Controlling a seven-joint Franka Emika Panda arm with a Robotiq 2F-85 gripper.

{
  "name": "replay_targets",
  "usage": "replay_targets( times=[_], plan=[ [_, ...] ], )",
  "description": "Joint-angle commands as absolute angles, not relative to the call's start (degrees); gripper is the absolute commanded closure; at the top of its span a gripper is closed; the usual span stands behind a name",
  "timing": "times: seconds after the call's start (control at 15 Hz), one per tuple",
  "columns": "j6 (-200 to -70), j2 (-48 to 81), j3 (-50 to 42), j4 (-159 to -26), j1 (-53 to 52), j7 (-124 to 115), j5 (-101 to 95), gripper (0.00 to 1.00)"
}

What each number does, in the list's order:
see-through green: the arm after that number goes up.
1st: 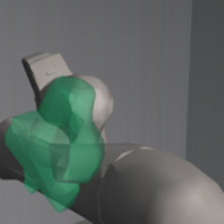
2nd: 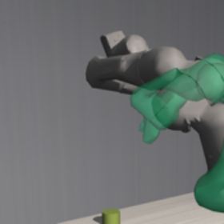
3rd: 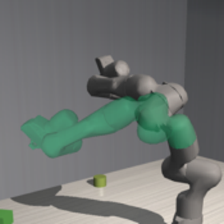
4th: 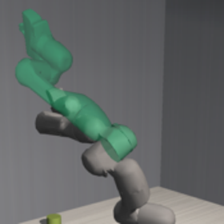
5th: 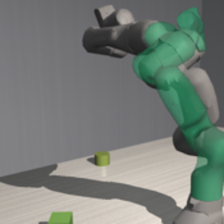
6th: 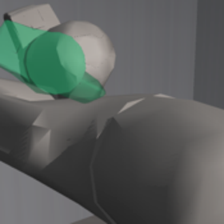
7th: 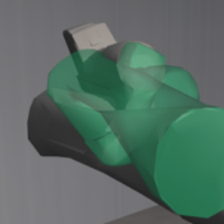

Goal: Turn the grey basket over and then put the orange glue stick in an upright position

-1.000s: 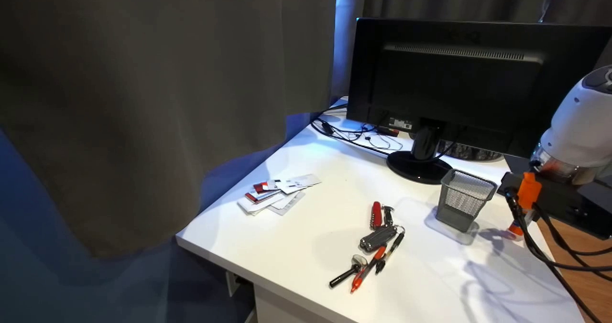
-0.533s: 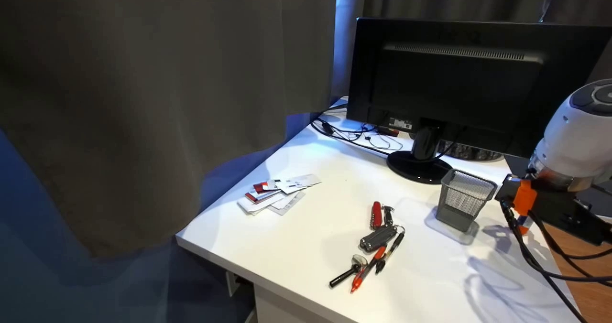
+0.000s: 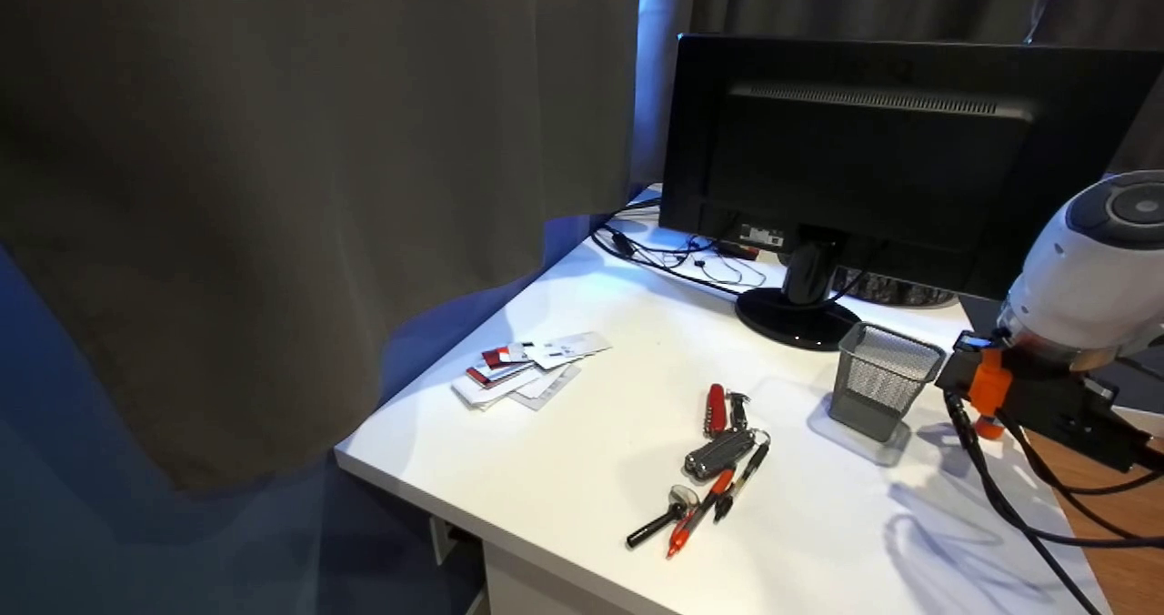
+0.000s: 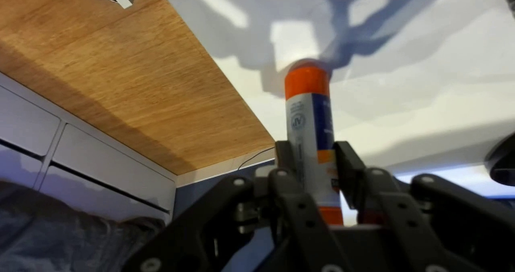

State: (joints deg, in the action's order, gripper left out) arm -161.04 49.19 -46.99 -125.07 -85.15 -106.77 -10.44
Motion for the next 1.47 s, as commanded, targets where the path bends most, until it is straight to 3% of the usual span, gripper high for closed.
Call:
replay_targets(
  times=[0.0,1.4],
  plan=[
    [-160.1,52.1,-47.7,-122.9,-85.9,-108.3,-10.0,0.92],
    [-158.9,58.7,-48.7,-118.0,-84.5,-108.5,-9.9,0.92]
  ],
)
